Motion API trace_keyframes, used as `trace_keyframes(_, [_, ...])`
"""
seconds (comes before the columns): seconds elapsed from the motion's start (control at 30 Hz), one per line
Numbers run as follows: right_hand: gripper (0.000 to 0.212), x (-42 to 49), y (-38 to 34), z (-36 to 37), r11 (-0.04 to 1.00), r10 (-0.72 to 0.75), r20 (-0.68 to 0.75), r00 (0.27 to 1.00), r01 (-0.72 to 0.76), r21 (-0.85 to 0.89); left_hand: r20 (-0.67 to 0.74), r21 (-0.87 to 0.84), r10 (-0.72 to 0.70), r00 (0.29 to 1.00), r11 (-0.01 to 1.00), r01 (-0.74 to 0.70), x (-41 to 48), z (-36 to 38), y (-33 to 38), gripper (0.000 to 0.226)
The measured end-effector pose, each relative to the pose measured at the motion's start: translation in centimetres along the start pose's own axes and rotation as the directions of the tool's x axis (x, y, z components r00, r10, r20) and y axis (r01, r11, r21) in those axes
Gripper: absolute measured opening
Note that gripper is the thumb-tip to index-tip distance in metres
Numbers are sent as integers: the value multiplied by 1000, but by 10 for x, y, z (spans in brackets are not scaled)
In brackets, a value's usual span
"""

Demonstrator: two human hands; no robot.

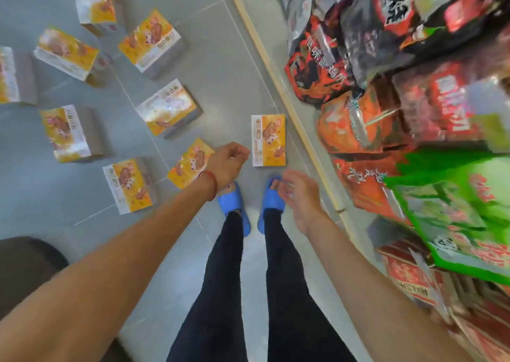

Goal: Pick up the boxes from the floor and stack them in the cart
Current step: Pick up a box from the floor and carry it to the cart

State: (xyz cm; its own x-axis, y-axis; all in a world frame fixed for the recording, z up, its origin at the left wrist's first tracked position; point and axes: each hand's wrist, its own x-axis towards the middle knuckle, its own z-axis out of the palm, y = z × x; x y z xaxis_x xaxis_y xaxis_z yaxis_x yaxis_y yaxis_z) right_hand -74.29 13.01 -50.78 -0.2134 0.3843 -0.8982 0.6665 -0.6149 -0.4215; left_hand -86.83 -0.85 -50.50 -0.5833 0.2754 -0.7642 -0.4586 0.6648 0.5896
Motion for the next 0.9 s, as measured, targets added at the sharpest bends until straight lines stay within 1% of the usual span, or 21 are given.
trace_keyframes(0.17, [6, 129, 47, 18, 994, 100, -56, 993, -102, -32, 24, 105, -68, 997, 992, 66, 108, 44, -57, 19])
trace_keyframes(0.2, [3, 155, 56, 22, 992, 113, -63, 992, -115, -41, 37, 122, -71, 997, 990, 66, 133, 53, -71, 19])
trace_keyframes(0.23, [6, 183, 65, 25, 990, 131, -71, 989, -135, -50, 52, 156, -58, 997, 986, 50, 157, 61, -82, 21])
trace_keyframes(0.3, [15, 238, 83, 31, 982, 180, -105, 978, -185, -44, 76, 282, -20, 997, 959, -2, 208, 76, -101, 29])
trace_keyframes(0.37, [26, 292, 99, 37, 969, 242, -137, 960, -247, -18, 64, 402, 42, 997, 913, -64, 259, 88, -119, 39])
trace_keyframes(0.4, [36, 316, 105, 41, 956, 292, -143, 946, -293, 13, 54, 440, 81, 995, 893, -96, 286, 93, -127, 44])
trace_keyframes(0.47, [55, 359, 118, 46, 919, 387, -138, 912, -370, 134, 36, 482, 160, 987, 862, -157, 335, 105, -140, 51])
trace_keyframes(0.5, [58, 376, 122, 49, 902, 417, -135, 899, -390, 186, 24, 491, 199, 980, 851, -185, 356, 111, -143, 55])
trace_keyframes(0.53, [53, 392, 127, 53, 889, 433, -133, 892, -397, 227, 10, 498, 232, 973, 843, -206, 377, 116, -146, 59])
trace_keyframes(0.57, [48, 407, 131, 57, 881, 439, -132, 889, -398, 255, 2, 509, 262, 965, 831, -227, 396, 121, -148, 62])
trace_keyframes(0.63, [48, 434, 143, 64, 878, 403, -95, 910, -355, 321, 18, 573, 309, 951, 776, -263, 431, 130, -148, 70])
trace_keyframes(0.67, [49, 445, 150, 67, 876, 372, -84, 924, -320, 361, 47, 604, 319, 947, 746, -281, 447, 135, -149, 75])
trace_keyframes(0.73, [47, 459, 162, 71, 875, 308, -105, 946, -238, 421, 132, 637, 285, 949, 710, -302, 474, 142, -149, 80])
trace_keyframes(0.8, [47, 463, 171, 72, 868, 250, -71, 966, -191, 458, 201, 686, 213, 956, 666, -293, 491, 145, -148, 73])
trace_keyframes(0.83, [47, 463, 173, 72, 861, 235, -45, 971, -186, 473, 210, 716, 187, 960, 639, -281, 494, 146, -147, 67])
trace_keyframes(0.9, [45, 464, 175, 69, 848, 224, -12, 975, -189, 495, 199, 724, 175, 964, 637, -265, 494, 145, -147, 62])
